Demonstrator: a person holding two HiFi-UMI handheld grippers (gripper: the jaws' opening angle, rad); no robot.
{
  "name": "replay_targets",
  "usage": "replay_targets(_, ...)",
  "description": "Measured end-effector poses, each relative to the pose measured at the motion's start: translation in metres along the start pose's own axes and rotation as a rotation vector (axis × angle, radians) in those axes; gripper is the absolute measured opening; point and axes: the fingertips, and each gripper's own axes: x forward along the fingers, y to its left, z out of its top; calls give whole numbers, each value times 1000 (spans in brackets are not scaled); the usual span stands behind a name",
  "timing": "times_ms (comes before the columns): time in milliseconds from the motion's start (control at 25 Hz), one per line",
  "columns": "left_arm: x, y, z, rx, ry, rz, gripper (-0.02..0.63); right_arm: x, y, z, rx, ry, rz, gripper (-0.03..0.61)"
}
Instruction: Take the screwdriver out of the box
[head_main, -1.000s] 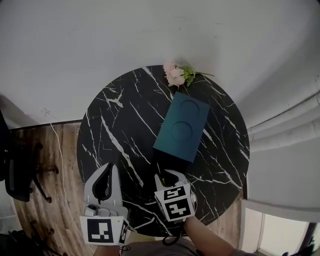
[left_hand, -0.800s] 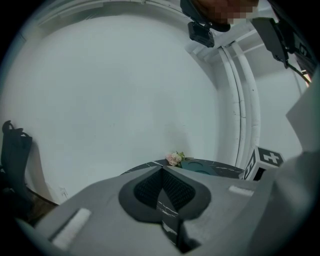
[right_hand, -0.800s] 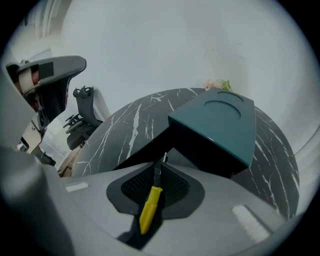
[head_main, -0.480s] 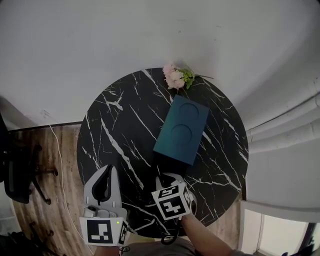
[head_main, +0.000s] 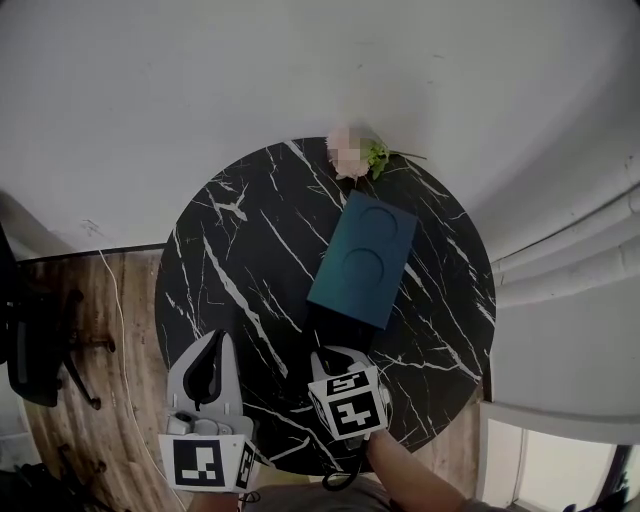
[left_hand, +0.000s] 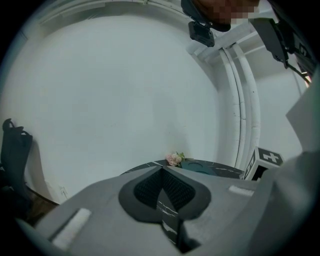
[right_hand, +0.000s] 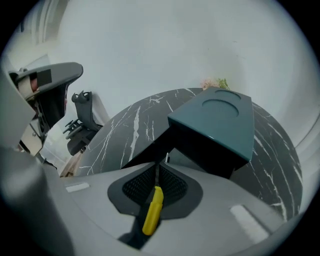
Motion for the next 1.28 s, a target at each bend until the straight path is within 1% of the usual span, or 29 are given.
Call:
replay_targets(200,4,-1,3,-2,-5,-19,0,2,-3,4,19,-5,-32,108)
replay_targets(560,17,9,-4,-22,11,-42,0,10,-7,11,28,27,-68,127)
replay_targets(680,23,11,-5,-29,16,-55,0,13,-8,13,24,44,-71,142)
replay_targets(840,28,13,-5,-36,21,-70,0,19,-3,16,27,47,-61,141)
replay_targets(1040,35,19,-5,-43,23,-73,0,24,-5,16,41,67,-77,133)
replay_targets(1280,37,23,-8,-47,30,-68,0,36,-9,9,59,98,-81,88)
